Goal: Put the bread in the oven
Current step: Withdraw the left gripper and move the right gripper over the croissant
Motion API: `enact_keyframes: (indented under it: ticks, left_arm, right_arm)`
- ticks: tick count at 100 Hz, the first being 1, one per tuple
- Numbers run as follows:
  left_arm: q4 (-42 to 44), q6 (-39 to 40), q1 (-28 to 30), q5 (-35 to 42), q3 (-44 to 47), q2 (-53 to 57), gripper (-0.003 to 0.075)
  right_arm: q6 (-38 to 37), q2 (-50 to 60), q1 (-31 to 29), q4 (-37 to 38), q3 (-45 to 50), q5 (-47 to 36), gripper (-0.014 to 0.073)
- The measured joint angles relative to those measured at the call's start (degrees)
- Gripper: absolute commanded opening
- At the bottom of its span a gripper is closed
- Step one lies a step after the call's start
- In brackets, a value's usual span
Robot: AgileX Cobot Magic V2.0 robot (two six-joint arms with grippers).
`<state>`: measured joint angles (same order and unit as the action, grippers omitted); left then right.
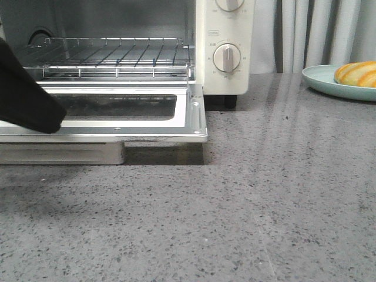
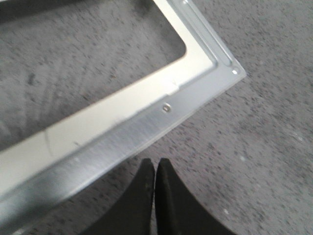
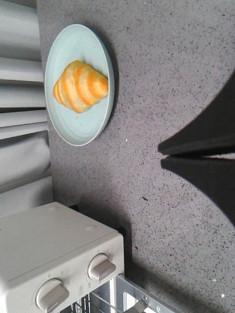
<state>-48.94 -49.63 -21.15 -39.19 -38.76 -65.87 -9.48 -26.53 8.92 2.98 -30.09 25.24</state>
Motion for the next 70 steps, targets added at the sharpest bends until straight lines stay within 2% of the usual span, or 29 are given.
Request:
enact_keyframes:
  ticks: [16, 35, 61, 70]
  left_arm:
    - [-0.29, 0.62, 0.00, -3.60, 0.00, 2.55, -0.0022]
    - [-2.83, 0.75, 0.00, -1.40, 0.00, 13.89, -0.0022]
    - [-3.39, 0.75, 0.00, 3.65, 0.00, 31.90, -0.0022]
    - [-2.42, 0.75, 0.00, 3.65, 0.00, 35.38, -0.0022]
  right_arm:
    - [0.00, 0.00, 0.00, 0.00, 0.00, -0.12, -0.0048]
    - [0.00, -3.20, 0.00, 0.00, -4.52, 0.79, -0.0049]
    - [0.00, -20.73, 0.00, 2.62, -24.37, 14.12, -0.0041]
    - [0.00, -27.31, -1.12, 3.35, -31.87, 17.08, 0.0035]
